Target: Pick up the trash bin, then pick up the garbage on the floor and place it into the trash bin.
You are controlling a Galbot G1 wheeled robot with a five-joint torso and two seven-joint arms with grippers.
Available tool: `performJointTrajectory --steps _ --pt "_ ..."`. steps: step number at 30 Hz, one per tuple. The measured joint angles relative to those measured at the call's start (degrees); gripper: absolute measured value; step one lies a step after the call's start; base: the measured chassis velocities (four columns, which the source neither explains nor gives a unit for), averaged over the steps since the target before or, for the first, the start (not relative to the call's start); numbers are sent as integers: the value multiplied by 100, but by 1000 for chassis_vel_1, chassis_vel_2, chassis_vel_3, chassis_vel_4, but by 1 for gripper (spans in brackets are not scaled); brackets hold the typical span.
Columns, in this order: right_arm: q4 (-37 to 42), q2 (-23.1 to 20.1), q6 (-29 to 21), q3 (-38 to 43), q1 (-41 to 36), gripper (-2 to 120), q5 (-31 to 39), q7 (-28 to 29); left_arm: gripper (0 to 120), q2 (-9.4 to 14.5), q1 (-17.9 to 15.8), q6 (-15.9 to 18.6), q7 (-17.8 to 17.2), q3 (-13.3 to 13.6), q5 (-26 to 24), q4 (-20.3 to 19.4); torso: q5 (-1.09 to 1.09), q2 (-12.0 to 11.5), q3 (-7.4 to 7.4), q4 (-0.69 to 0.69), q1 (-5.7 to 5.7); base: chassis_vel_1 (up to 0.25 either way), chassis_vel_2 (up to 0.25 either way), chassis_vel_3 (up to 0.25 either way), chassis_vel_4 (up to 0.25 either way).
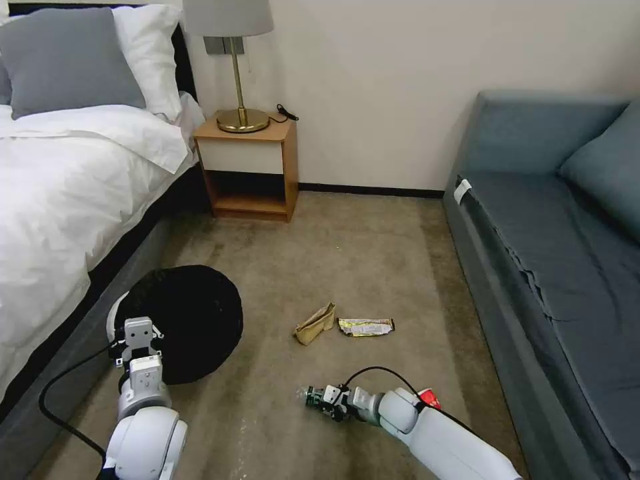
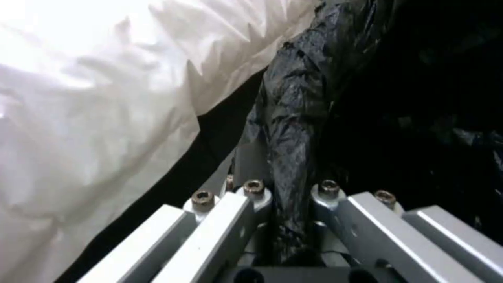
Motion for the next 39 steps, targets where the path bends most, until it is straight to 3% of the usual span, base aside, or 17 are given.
performJointTrajectory --steps 23,31,39 --pt "-330 106 344 1451 454 22 -369 -63 2 -91 -1 -204 10 44 339 222 1 0 0 0 0 0 0 0 0" --pt "228 -110 309 1766 854 22 -215 -39 2 -169 -26 -265 -19 83 353 352 0 0 1 0 0 0 0 0 0" --pt "953 -407 -127 1588 1480 22 420 -30 2 -227 -86 -333 -35 242 422 463 1 0 0 0 0 0 0 0 0"
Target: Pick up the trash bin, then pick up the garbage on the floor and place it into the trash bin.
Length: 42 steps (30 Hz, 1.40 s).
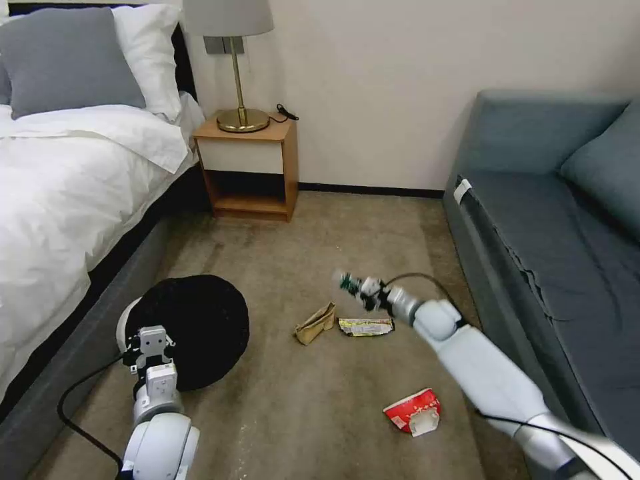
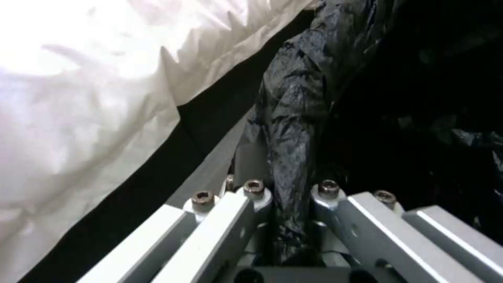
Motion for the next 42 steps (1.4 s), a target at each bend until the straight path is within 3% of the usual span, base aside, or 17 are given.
performJointTrajectory --steps 4,12,20,26,33,42 --pt "497 18 -299 -66 159 22 320 21 2 -65 -61 -151 -14 69 -50 87 -1 0 0 0 0 0 0 0 0" --pt "1944 358 -1162 -488 152 22 1811 343 2 -150 -152 -297 -42 232 -280 89 -2 0 0 1 0 0 0 0 0" --pt "2845 734 -1560 -931 -190 22 2984 607 2 -198 -195 -524 -28 353 -483 15 -1 0 -1 0 0 0 0 0 0" --pt "2818 1030 -1496 -1120 -372 22 3152 682 2 -223 -157 -525 -43 471 -549 -50 -1 0 -1 1 0 0 0 0 0" --pt "2127 1356 -1142 -1228 -541 22 2752 661 2 -294 -62 -549 -116 686 -694 -162 -2 0 -1 0 0 0 0 0 0" --pt "1566 1435 -825 -1167 -676 22 2503 570 2 -289 9 -548 -196 658 -742 -300 -1 0 0 0 0 0 0 0 0"
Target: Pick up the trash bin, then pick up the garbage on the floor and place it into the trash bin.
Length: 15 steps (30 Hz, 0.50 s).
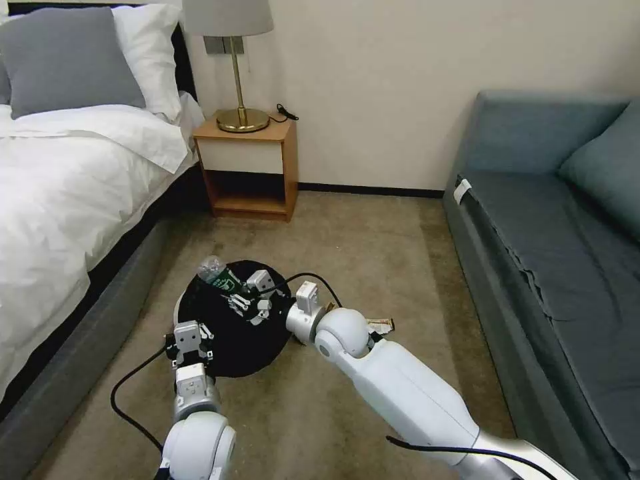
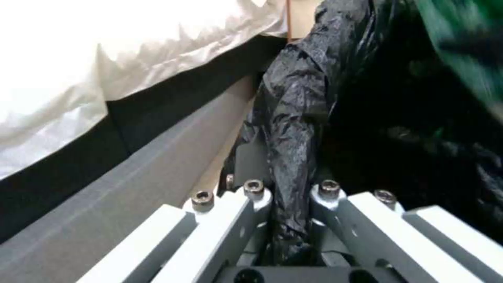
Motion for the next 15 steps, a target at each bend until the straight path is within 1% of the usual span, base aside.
performJointTrajectory --steps 3,5,14,15 --pt "-123 26 67 46 -78 22 -95 -12 2 1 0 2 -13 -11 -24 -25 0 0 0 1 0 0 0 0 0" --pt "-194 30 112 58 -174 22 -205 -24 2 -8 -2 -7 11 10 -37 -53 2 0 0 -2 0 0 0 0 0" --pt "-209 -20 194 94 -404 22 -424 -112 2 -35 -5 -16 -3 40 -48 -54 0 0 0 0 0 0 0 0 0" --pt "-204 -24 190 106 -419 24 -440 -113 2 -35 1 -19 -3 40 -48 -55 0 0 0 0 0 0 0 0 0"
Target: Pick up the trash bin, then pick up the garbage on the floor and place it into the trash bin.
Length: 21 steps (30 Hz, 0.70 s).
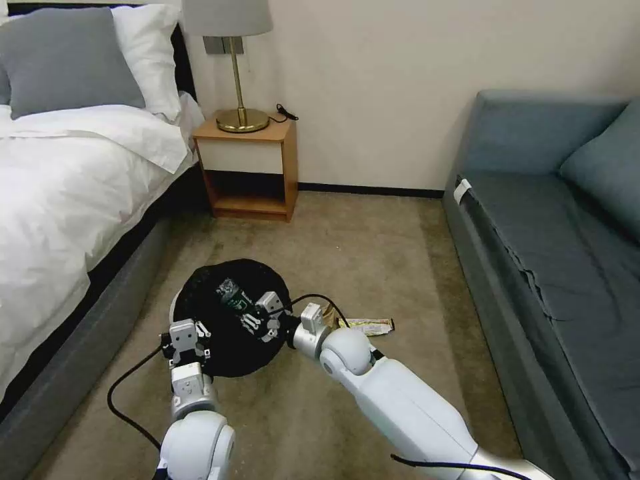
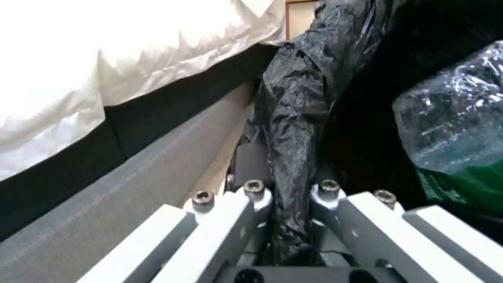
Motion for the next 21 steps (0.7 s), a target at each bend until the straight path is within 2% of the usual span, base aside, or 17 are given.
performJointTrajectory --steps 1,4,5,8,9,12,14,16,17,19,21 --pt "0 0 0 0 0 24 0 0 2 0 0 0 0 0 0 0 0 0 0 0 0 0 0 0 0" --pt "2 -10 -3 44 -50 39 -65 2 2 8 21 -13 0 3 0 0 0 0 0 0 0 0 0 0 0" --pt "2 -10 -3 44 -50 39 -65 2 2 8 21 -13 0 3 0 0 0 0 0 0 0 0 0 0 0" --pt "-10 -23 -3 71 -90 52 -121 5 2 23 33 -25 0 -3 0 0 0 0 0 0 0 0 0 0 0" --pt "-10 -23 -3 71 -90 52 -121 5 2 23 33 -25 0 -3 0 0 0 0 0 0 0 0 0 0 0" --pt "-12 -24 3 107 -147 67 -172 5 2 104 39 -28 1 -63 -22 -6 0 0 0 0 0 0 0 0 0" --pt "-15 -24 8 119 -166 70 -193 4 2 141 40 -28 2 -91 -43 -19 0 0 0 0 0 0 0 0 0" --pt "-31 -14 27 136 -205 82 -246 2 2 198 44 -28 7 -147 -83 -44 0 0 0 0 0 0 0 0 0" --pt "-31 -14 27 136 -205 82 -246 2 2 198 44 -28 7 -147 -83 -44 0 0 0 0 0 0 0 0 0" --pt "-45 0 41 150 -232 92 -291 -2 2 214 62 -27 8 -165 -97 -64 0 0 0 0 0 0 0 0 0" --pt "-48 5 44 155 -245 96 -303 -3 2 213 75 -27 9 -164 -97 -72 0 0 0 0 0 0 0 0 0"
